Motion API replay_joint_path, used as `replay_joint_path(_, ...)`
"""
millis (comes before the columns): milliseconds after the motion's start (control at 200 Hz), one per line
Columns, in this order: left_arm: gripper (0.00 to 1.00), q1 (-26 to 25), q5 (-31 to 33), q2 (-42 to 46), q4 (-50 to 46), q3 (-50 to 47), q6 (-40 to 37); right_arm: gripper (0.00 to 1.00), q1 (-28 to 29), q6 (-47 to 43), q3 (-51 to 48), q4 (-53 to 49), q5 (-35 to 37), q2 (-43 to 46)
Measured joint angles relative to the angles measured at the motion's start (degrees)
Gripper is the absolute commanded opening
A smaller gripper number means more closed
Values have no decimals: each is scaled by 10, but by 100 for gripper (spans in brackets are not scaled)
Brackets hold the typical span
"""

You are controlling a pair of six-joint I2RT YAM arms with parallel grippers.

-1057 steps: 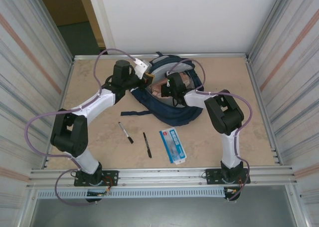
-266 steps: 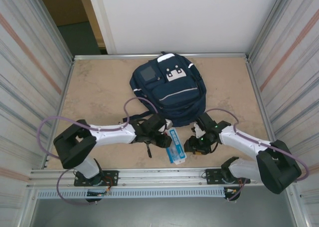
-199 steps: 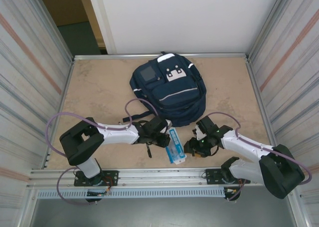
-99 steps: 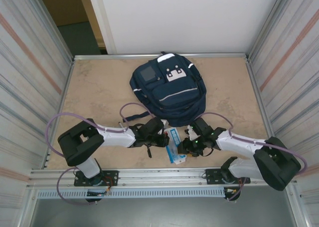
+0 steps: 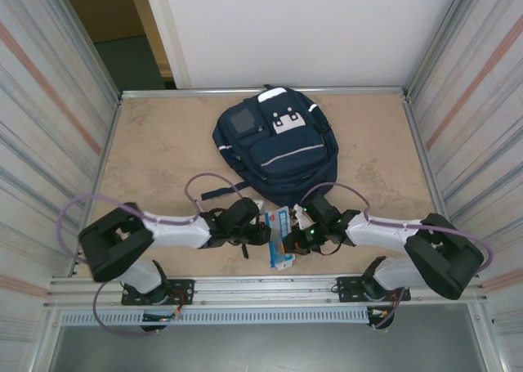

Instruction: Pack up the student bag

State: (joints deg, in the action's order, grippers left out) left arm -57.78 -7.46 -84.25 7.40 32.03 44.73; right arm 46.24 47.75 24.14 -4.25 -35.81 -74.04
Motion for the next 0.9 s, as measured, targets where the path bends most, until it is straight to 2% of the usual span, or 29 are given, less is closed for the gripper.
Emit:
replay_joint_path(75, 35, 0, 35, 88, -48, -15, -7, 0, 19, -2, 5, -21, 15, 26)
replay_joint_path(180, 44, 0, 108, 226, -83, -16, -70, 0, 21, -22, 23, -71, 33, 82)
replay_joint_path(266, 60, 4, 172, 321, -83, -16, -173, 0, -4, -55, 59, -111, 48, 126)
replay_joint_path(381, 65, 35, 210, 374, -84, -10, -318, 0, -59, -111, 117, -169, 54, 177)
replay_joint_path(501, 68, 114, 199, 356, -141, 51, -428, 0, -128, -167, 183, -243, 77, 226)
replay_joint_path(571, 69, 172, 162, 325, -167, 99, -473, 0, -173, -191, 203, -274, 97, 259)
replay_joint_path(646, 70, 208, 123, 293, -170, 134, -519, 0, -220, -209, 209, -301, 119, 292)
replay_joint_path(792, 71, 213, 34, 203, -174, 184, -647, 0, -294, -220, 210, -336, 153, 318)
replay_joint_path(902, 70, 198, 24, 111, -183, 235, -726, 0, -338, -219, 210, -351, 166, 313)
